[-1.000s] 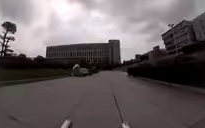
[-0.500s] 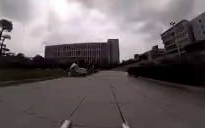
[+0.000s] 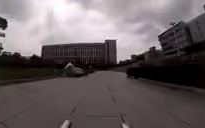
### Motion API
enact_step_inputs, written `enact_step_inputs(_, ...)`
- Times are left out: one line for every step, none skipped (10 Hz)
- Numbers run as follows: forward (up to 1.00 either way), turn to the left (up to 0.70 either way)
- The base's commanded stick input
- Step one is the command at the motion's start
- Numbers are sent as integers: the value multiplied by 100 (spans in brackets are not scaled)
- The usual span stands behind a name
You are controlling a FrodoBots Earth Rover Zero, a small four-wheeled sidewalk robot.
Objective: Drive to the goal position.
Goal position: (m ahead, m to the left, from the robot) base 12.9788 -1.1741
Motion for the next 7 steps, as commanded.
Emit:
enact_step_inputs(100,-1)
enact_step_inputs(100,-8)
enact_step_inputs(100,-2)
enact_step_inputs(100,-7)
enact_step_inputs(100,-9)
enact_step_inputs(100,-1)
enact_step_inputs(100,-10)
